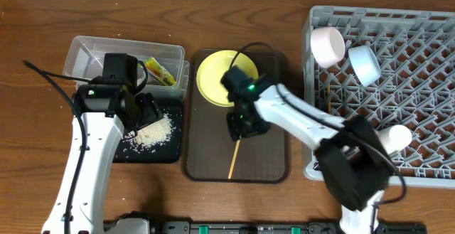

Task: Sort waste into correct bins and load items into the dishwasher rack
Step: 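Grasp the second chopstick on the brown tray with the right gripper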

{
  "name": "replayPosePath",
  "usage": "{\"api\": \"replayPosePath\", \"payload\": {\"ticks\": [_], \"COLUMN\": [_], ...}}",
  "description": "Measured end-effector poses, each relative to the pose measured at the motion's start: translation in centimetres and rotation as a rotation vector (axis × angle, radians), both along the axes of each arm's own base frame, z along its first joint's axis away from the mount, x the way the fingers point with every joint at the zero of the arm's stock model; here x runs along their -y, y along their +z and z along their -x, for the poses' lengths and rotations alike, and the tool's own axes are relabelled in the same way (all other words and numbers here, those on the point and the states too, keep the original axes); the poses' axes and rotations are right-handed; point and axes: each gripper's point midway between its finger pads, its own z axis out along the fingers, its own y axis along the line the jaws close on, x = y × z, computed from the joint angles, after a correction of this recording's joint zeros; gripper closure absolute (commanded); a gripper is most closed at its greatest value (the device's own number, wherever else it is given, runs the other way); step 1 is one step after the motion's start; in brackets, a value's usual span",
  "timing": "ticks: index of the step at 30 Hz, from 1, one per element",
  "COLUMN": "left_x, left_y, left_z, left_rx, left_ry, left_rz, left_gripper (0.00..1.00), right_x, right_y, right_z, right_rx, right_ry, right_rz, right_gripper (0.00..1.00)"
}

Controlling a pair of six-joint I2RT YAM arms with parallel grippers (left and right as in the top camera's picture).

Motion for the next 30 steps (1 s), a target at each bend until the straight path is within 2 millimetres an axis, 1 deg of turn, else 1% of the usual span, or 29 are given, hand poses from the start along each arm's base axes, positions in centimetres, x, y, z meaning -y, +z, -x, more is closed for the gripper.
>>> {"api": "replayPosePath", "payload": {"ticks": [2, 3, 4, 5, 7, 11, 13, 19, 22, 25, 28, 30], "left_x": [0.0, 0.0, 0.0, 0.0, 0.0, 0.0, 0.0, 0.0, 0.0, 0.0, 0.0, 0.0], "left_y": [0.0, 0.0, 0.0, 0.0, 0.0, 0.0, 0.0, 0.0, 0.0, 0.0, 0.0, 0.0], "left_z": [0.0, 0.0, 0.0, 0.0, 0.0, 0.0, 0.0, 0.0, 0.0, 0.0, 0.0, 0.0], "left_rx": [0.0, 0.0, 0.0, 0.0, 0.0, 0.0, 0.0, 0.0, 0.0, 0.0, 0.0, 0.0], "left_ry": [0.0, 0.0, 0.0, 0.0, 0.0, 0.0, 0.0, 0.0, 0.0, 0.0, 0.0, 0.0], "left_rz": [0.0, 0.0, 0.0, 0.0, 0.0, 0.0, 0.0, 0.0, 0.0, 0.0, 0.0, 0.0], "left_gripper": [0.15, 0.15, 0.15, 0.15, 0.15, 0.15, 0.15, 0.15, 0.15, 0.15, 0.15, 0.15], "right_x": [0.0, 0.0, 0.1, 0.2, 0.5, 1.1, 1.5, 3.3, 4.5, 5.9, 7.3, 8.4], "right_y": [-1.0, -1.5, -1.8, -1.8, -1.8, -1.9, -1.9, -1.9, -1.8, -1.4, 0.2, 2.7], "right_z": [0.5, 0.7, 0.8, 0.7, 0.5, 0.4, 0.4, 0.5, -0.2, -1.2, -2.5, -3.9], "right_rx": [-0.012, -0.015, -0.012, -0.008, 0.003, 0.011, 0.012, -0.003, -0.011, -0.01, 0.016, 0.072], "right_ry": [-0.015, -0.023, -0.029, -0.038, -0.057, -0.083, -0.095, -0.131, -0.151, -0.167, -0.181, -0.181], "right_rz": [0.038, 0.06, 0.076, 0.086, 0.104, 0.134, 0.153, 0.217, 0.23, 0.227, 0.2, 0.151], "right_gripper": [0.53, 0.57, 0.62, 0.68, 0.77, 0.89, 0.99, 0.99, 0.99, 0.99, 0.99, 0.99]}}
